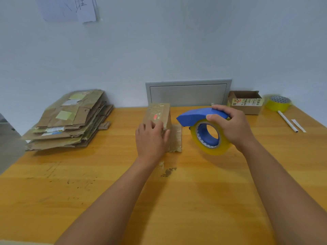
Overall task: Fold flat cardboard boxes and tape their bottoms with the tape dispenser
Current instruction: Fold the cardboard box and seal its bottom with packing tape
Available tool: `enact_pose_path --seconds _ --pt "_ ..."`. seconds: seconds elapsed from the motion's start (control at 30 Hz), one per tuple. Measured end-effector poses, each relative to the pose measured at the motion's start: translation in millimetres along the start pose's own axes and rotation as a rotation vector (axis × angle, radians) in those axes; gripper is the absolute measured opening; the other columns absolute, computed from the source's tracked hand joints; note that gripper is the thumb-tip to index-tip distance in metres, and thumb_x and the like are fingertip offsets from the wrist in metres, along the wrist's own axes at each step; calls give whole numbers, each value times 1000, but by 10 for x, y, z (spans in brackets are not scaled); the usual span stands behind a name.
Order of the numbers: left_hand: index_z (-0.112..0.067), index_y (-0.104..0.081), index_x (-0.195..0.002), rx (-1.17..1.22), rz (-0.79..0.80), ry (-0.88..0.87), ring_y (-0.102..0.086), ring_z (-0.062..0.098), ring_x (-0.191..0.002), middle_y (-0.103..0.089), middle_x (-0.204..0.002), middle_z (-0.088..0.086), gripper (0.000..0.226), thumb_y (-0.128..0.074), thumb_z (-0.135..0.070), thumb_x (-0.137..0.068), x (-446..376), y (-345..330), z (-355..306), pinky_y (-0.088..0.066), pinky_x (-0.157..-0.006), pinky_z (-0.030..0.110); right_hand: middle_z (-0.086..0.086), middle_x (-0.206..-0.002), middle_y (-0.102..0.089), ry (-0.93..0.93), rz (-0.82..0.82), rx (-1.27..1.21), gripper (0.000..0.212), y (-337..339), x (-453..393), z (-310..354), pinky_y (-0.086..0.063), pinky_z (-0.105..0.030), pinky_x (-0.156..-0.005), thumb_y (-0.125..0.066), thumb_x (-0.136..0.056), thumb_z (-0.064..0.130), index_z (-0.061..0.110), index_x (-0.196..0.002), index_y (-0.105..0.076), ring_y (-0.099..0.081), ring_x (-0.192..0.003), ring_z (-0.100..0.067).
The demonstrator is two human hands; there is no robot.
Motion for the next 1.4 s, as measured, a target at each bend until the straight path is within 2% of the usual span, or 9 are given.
enact_pose_path --seconds 0.13,0.27,0.43,0.57,0.67,0.8,0.93,1.23,1.4 --pt "-18 -64 -89 89 -22 -17 -47 24 -89 -55 -94 2 32 -67 -50 -88 11 2 30 -36 -81 35 19 -109 -63 10 -90 -91 36 -34 -12 63 -50 -19 -79 -76 -83 35 29 -118 -69 -61 -99 -2" --pt "-19 -70 -97 126 -37 -124 -52 26 -89 -59 -94 2 18 -71 -34 -88 39 33 128 -35 -79 35 22 -107 -64 34 -94 -147 44 -136 -49 197 -51 -11 -75 -72 -75 45 31 -117 -69 -62 -94 5" --pt "-19 -71 -94 107 -57 -50 -53 27 -91 -59 -93 3 14 -72 -30 -87 53 39 64 -35 -81 38 19 -109 -65 48 -77 -196 46 -298 -87 308 -52 -14 -77 -72 -74 45 29 -117 -69 -63 -96 3" --pt "-25 -69 -100 127 16 -77 -46 17 -93 -54 -95 -6 32 -52 -50 -89 13 20 83 -34 -83 35 21 -106 -64 64 -91 -203 46 -335 -111 371 -51 -12 -75 -72 -74 45 29 -117 -68 -62 -92 7" --pt "-24 -72 -98 178 87 -92 -44 15 -88 -50 -87 -8 42 -39 -49 -99 -152 15 161 -33 -78 36 21 -106 -64 64 -110 -221 47 -325 -146 416 -51 -12 -74 -72 -74 46 29 -118 -68 -61 -90 9" --pt "-23 -71 -96 165 89 -146 -36 11 -86 -47 -86 -11 29 -55 -47 -95 -279 -28 201 -25 -75 33 20 -106 -64 68 -121 -249 46 -344 -152 466 -50 -11 -73 -72 -74 46 31 -117 -68 -62 -89 9" --pt "-22 -69 -89 183 18 -193 -34 11 -83 -49 -85 -7 42 -51 -59 -87 -229 -45 197 -25 -73 33 20 -104 -65 71 -121 -250 45 -377 -137 460 -51 -13 -74 -72 -74 45 30 -116 -68 -62 -89 8" --pt "-18 -66 -87 91 -57 -281 -46 22 -78 -51 -82 0 42 -55 -59 -86 -162 -37 166 -31 -69 35 20 -105 -64 84 -101 -240 42 -453 -111 495 -51 -12 -75 -72 -75 45 33 -115 -67 -62 -91 8" --pt "-15 -67 -89 -2 -43 -244 -54 28 -81 -61 -89 7 34 -71 -48 -84 -140 -76 138 -36 -71 39 19 -105 -64 71 -106 -236 45 -458 -108 512 -53 -15 -76 -71 -74 46 31 -117 -67 -62 -92 5"
Point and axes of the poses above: each hand's wrist, its own x-axis away from the middle knuckle, its own y-axis out of the back of the hand, z = x × y, the point moved 8 cm from there along -x, towards the middle knuckle
